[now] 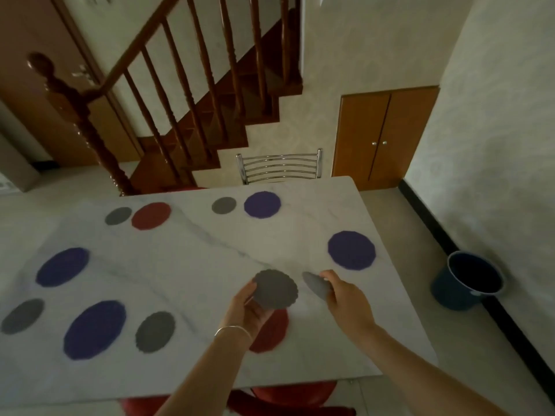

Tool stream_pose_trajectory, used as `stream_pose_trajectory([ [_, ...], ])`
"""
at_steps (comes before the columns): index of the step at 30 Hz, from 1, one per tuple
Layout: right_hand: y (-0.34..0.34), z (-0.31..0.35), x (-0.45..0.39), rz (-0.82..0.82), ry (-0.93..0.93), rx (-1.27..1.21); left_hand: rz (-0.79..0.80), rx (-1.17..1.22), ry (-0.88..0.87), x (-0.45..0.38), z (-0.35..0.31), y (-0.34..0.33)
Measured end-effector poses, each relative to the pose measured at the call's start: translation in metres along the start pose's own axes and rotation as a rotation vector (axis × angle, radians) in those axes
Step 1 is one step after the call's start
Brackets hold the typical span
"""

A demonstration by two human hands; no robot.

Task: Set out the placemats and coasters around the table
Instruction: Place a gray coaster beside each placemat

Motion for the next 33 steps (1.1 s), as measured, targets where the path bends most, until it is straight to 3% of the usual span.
stream_pose_trajectory([
  [8,-0.05,-0.034,0.008,0.03,-0.023,0.238,-0.152,0.088,-0.02,0.001,-0.001,0.075],
  [14,-0.103,-0.059,0.019,0.263,-0.092,0.364,-0.186,0.091,-0.032,0.003,-0.002,0.093],
  [33,-0.124,-0.067,0.018,0.406,-0.102,0.321,-0.153,0.068,0.011,-0.011,0.012,0.091],
])
Point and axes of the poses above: each hand's wrist, its own x-axis away from the middle knuckle, its own y-axis out of the back of the hand, z = x × y, the point moved 8 cm from there along -x, towards the middle knuckle, and after that the axes turned 8 degrees about z, right-handed, at the moved point
